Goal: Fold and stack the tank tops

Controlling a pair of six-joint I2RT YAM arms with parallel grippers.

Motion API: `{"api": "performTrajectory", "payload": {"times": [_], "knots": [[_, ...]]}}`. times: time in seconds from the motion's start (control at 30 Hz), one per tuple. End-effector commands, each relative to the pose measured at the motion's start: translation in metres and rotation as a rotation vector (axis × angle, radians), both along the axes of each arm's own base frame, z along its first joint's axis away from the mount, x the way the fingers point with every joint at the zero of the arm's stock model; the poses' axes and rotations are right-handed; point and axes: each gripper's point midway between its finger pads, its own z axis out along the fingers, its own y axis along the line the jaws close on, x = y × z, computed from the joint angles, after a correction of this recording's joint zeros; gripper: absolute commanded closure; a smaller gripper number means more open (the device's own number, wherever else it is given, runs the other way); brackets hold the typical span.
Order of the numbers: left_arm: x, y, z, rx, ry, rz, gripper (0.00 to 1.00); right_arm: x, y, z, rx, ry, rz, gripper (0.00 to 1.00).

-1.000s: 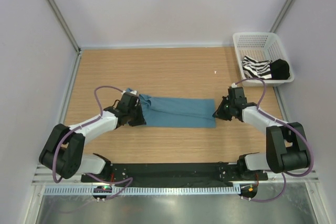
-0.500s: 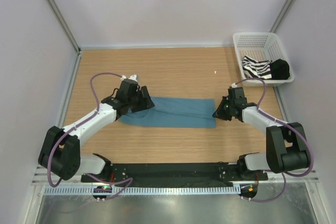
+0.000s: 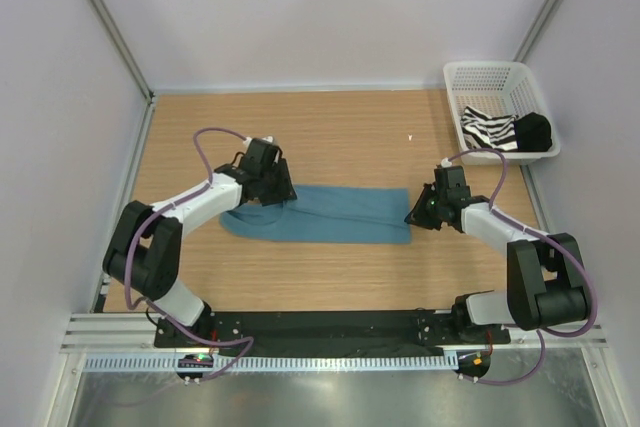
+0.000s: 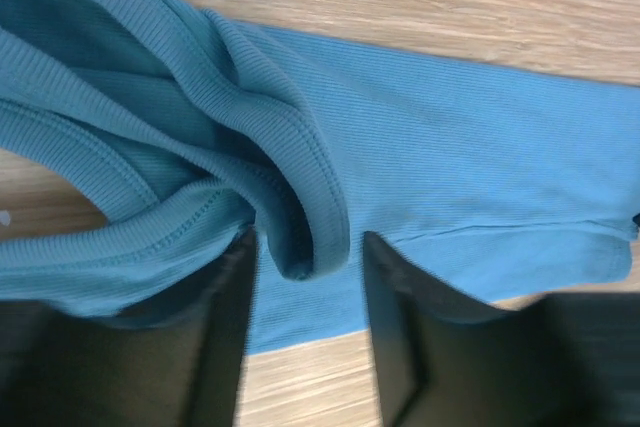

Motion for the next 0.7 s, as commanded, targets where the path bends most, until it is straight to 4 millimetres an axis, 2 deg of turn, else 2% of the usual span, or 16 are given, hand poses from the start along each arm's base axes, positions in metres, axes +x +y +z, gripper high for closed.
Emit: {"api": "performTrajectory", "payload": {"times": [0.0,0.17,0.2,0.3,0.47,0.67], "knots": [[0.011,-0.008,0.008,-0.011,-0.024,-0.016,0.58,0.016,-0.001,0.017,-0.005,-0.068,-0.004,0.87],[0.015,-0.010,0.010,-0.012,-0.038,-0.031,0.77,0.016,0.000,0.016,-0.004,-0.067,-0.001,0.87],[0.016,-0.011,0.013,-0.013,-0.045,-0.039,0.85,0.017,-0.001,0.016,-0.007,-0.067,-0.002,0.87],[0.016,-0.011,0.014,-0.007,-0.045,-0.045,0.99,0.017,-0.001,0.015,-0.006,-0.063,-0.001,0.87],[0.016,-0.010,0.020,0.004,-0.051,-0.052,1.00,0.018,0.000,0.014,-0.006,-0.059,-0.001,0.87],[0.014,-0.006,0.036,0.027,-0.064,-0.057,1.00,0.018,0.000,0.016,-0.008,-0.062,0.001,0.87]]}}
